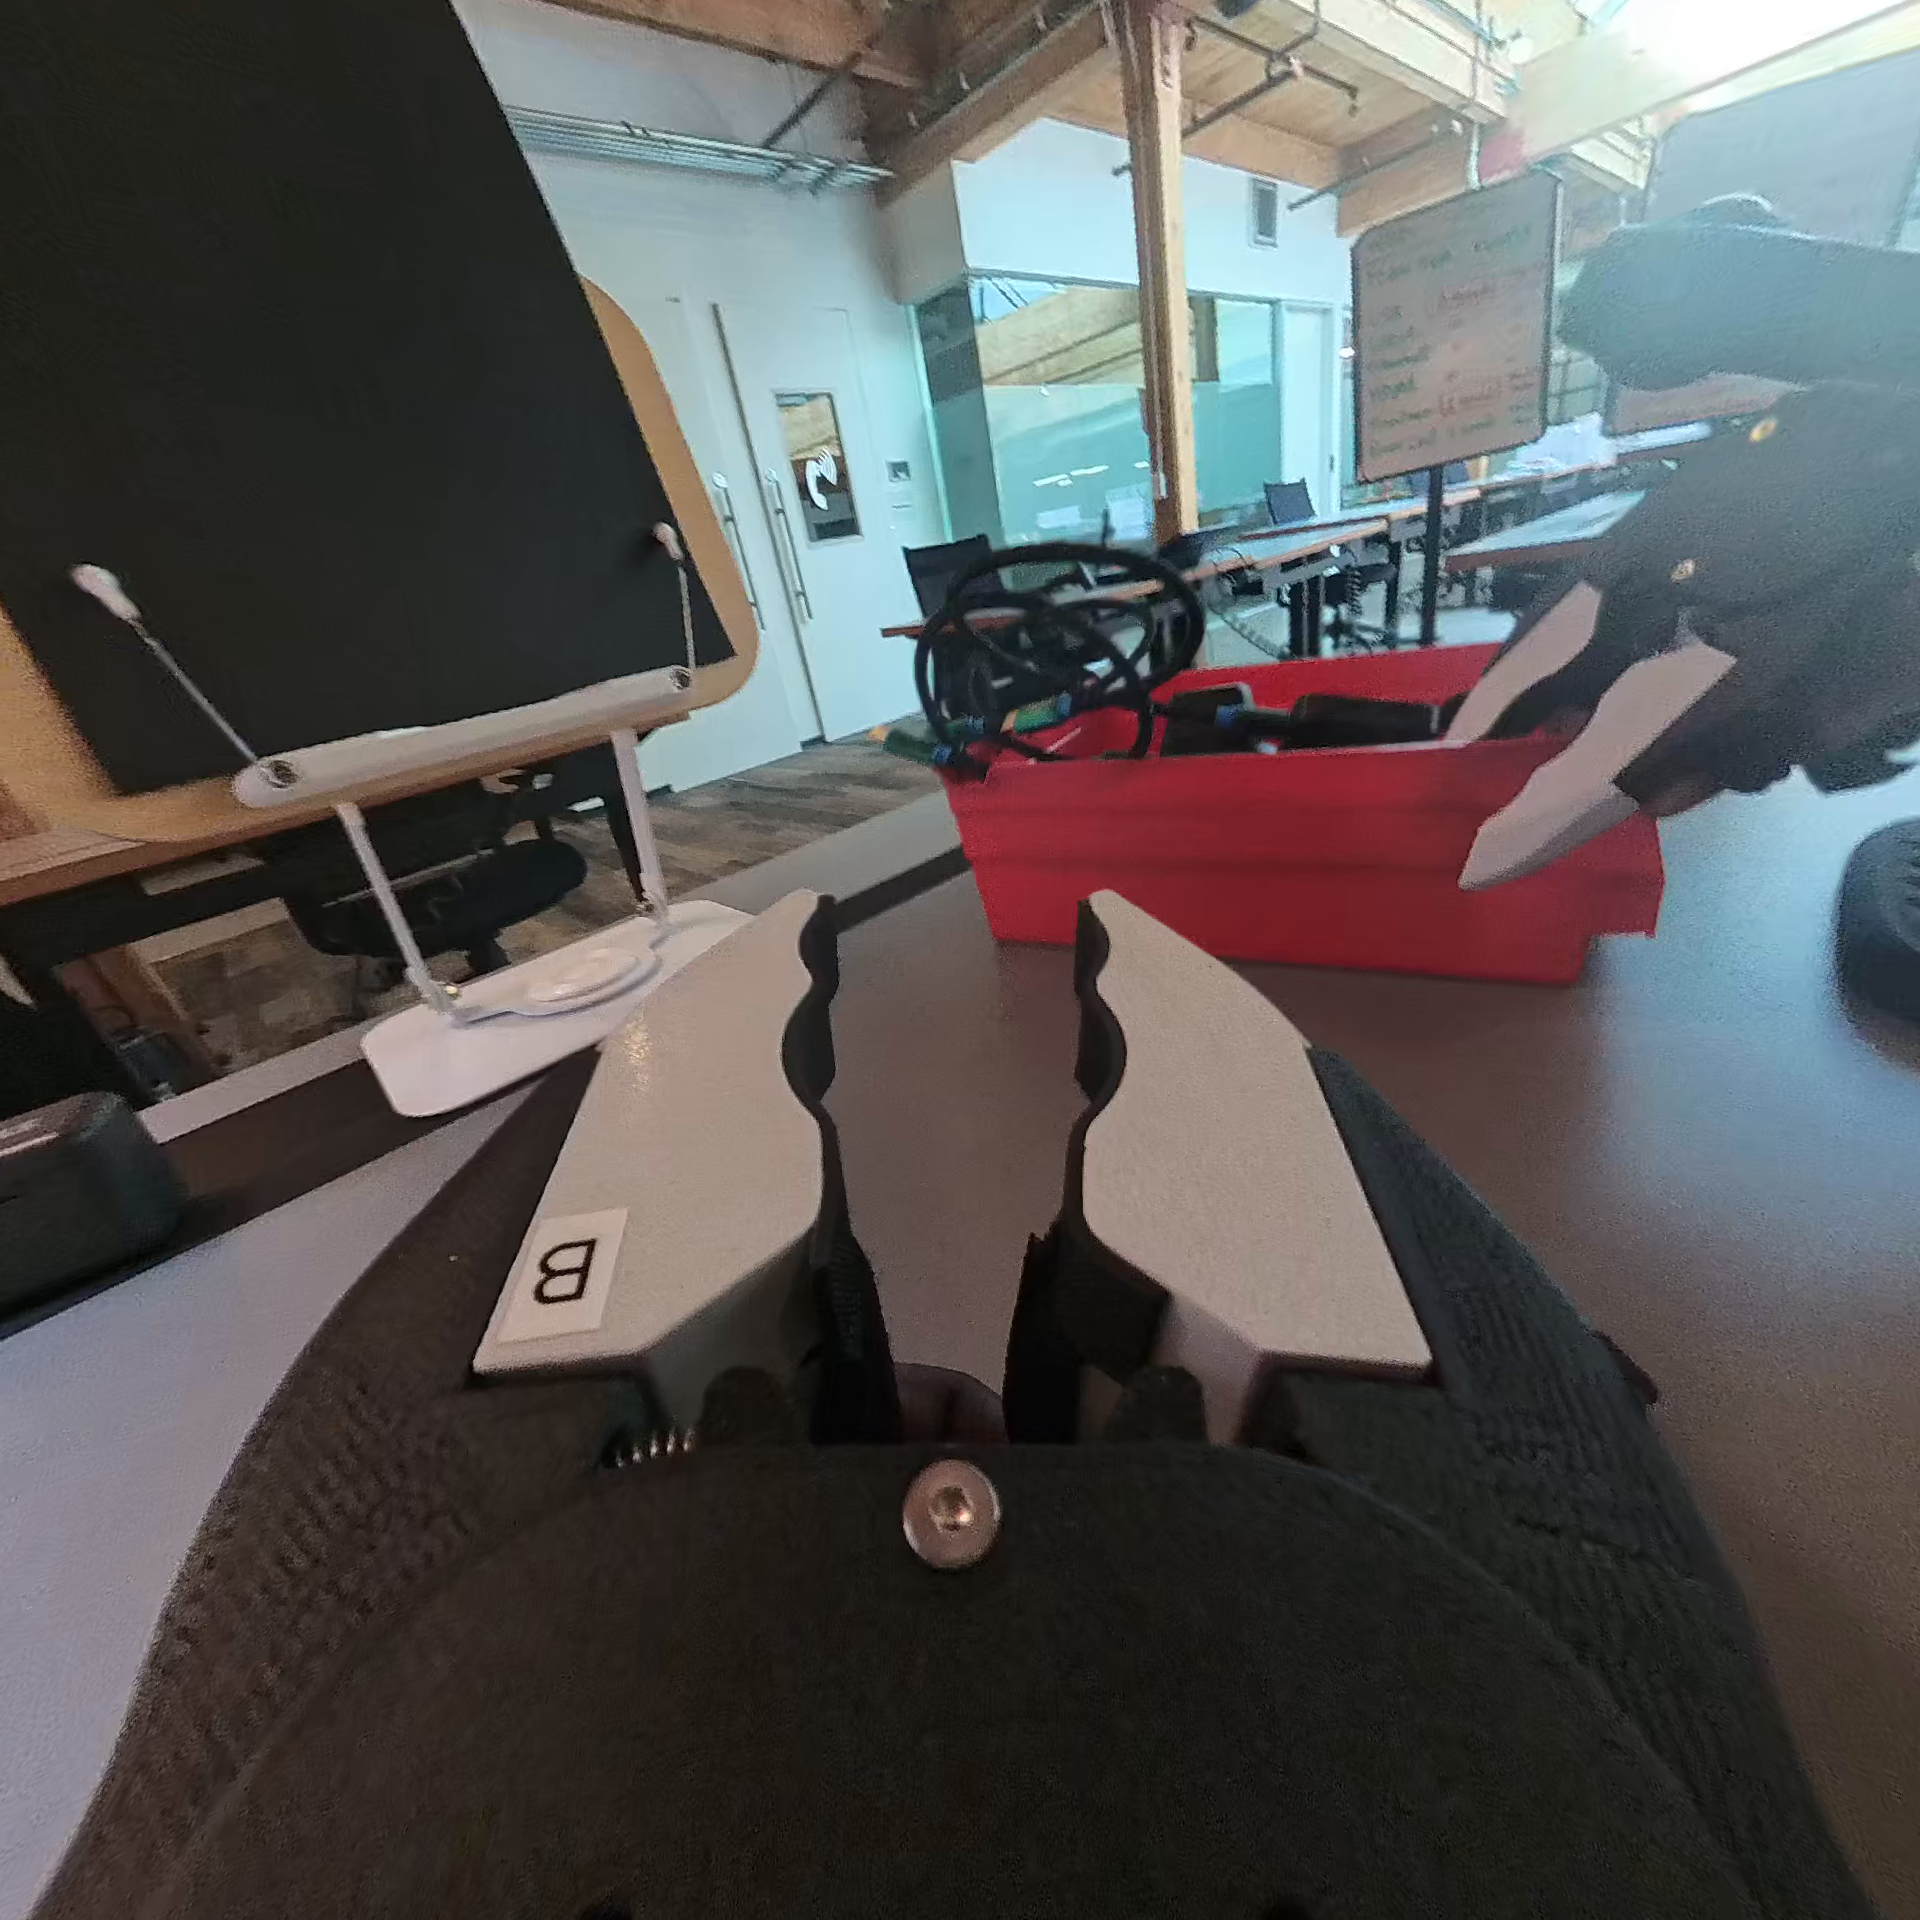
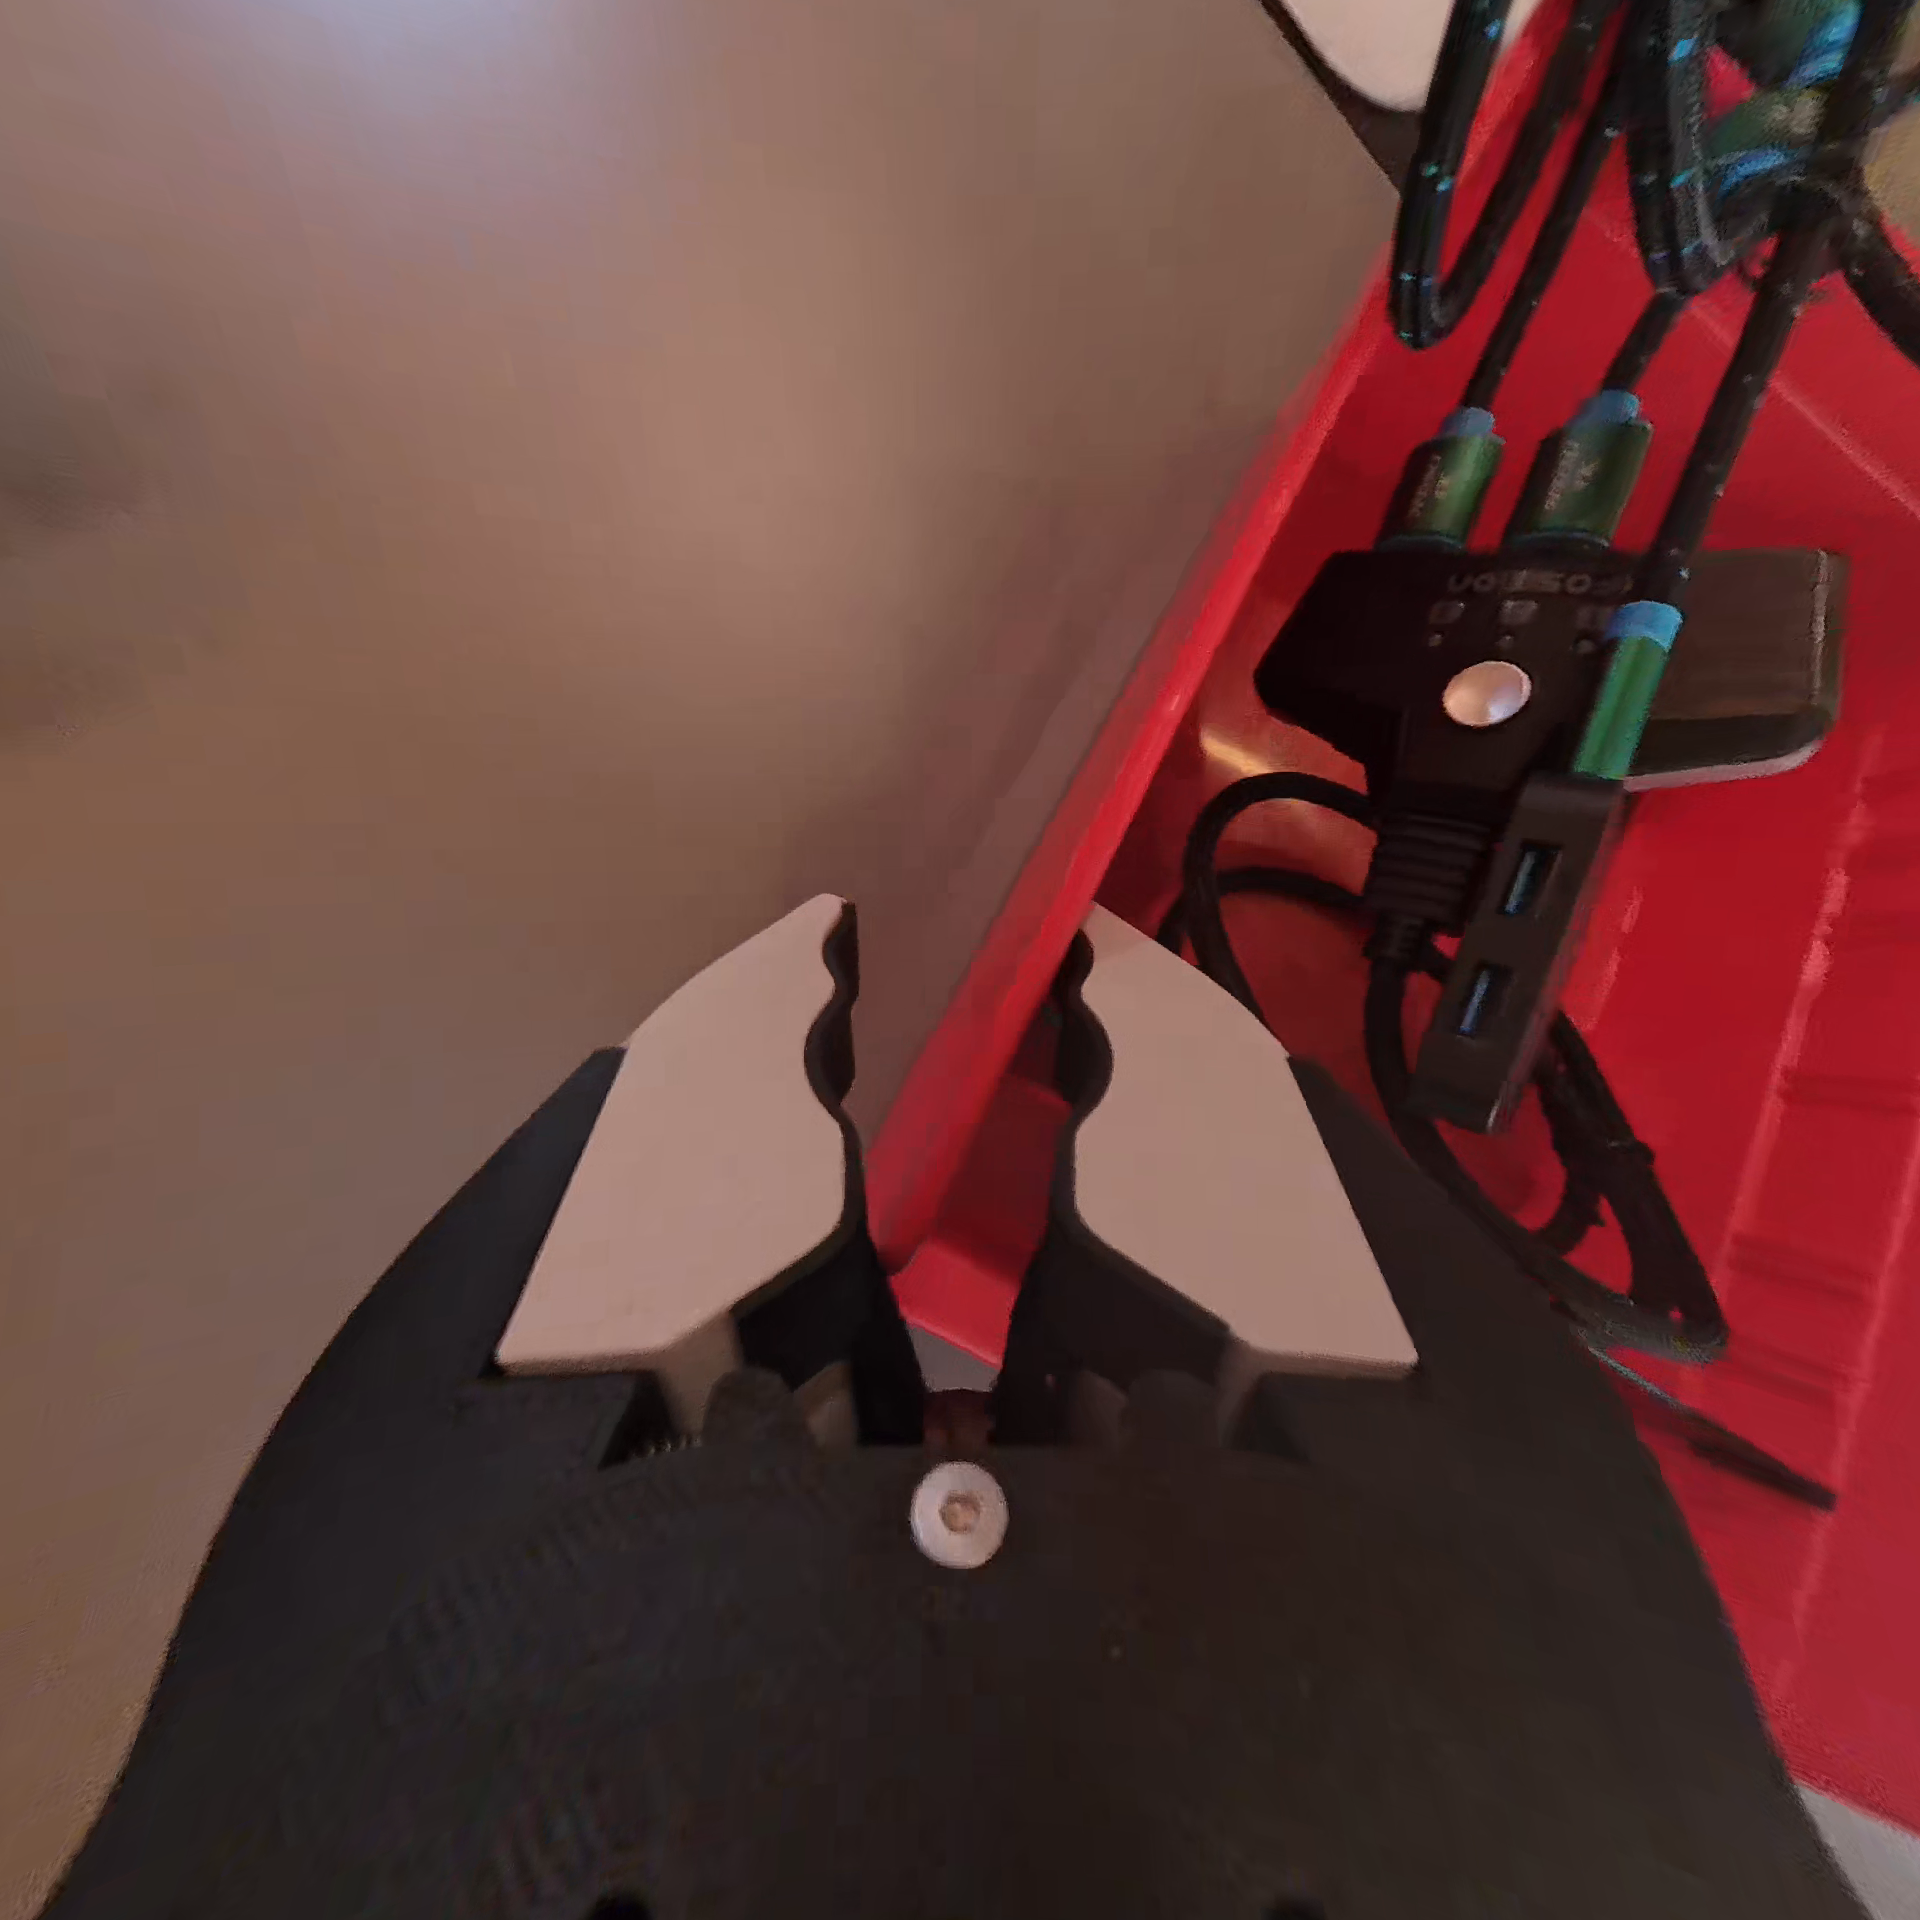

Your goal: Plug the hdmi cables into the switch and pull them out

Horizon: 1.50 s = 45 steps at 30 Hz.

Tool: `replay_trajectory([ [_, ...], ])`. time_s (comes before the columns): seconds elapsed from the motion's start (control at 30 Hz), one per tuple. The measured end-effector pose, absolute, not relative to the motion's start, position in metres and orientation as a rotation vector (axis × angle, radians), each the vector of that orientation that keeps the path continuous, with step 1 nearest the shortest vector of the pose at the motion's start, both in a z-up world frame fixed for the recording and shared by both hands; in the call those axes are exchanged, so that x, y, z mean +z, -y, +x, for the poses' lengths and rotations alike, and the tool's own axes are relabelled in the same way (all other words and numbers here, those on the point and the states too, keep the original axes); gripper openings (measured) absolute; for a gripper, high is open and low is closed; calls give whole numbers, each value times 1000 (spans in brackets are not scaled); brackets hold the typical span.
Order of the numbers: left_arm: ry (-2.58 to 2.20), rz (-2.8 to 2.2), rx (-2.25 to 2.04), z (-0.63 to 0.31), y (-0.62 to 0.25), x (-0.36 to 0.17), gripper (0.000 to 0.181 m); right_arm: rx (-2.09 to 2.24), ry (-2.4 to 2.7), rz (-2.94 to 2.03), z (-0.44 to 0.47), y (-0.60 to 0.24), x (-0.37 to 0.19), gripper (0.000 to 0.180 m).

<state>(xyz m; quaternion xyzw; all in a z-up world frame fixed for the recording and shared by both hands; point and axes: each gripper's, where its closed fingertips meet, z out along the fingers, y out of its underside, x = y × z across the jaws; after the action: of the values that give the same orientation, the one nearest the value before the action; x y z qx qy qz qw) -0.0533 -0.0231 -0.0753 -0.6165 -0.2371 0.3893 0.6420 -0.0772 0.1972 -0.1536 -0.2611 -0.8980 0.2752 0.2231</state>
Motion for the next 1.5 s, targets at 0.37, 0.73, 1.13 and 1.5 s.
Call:
replay_trajectory([
  [0.37,560,-1095,1194,-46,83,-20,41,840,2614,-343,-72,-34,-154,48],
  [0.73,577,-909,1409,-31,144,14,35,1231,2590,-230,-58,93,-147,60],
  [1.13,592,-790,1471,-18,172,31,32,1353,2579,-132,-55,180,-145,62],
  [1.5,466,-894,1618,-12,151,34,29,1471,2602,37,-43,239,-143,62],
])
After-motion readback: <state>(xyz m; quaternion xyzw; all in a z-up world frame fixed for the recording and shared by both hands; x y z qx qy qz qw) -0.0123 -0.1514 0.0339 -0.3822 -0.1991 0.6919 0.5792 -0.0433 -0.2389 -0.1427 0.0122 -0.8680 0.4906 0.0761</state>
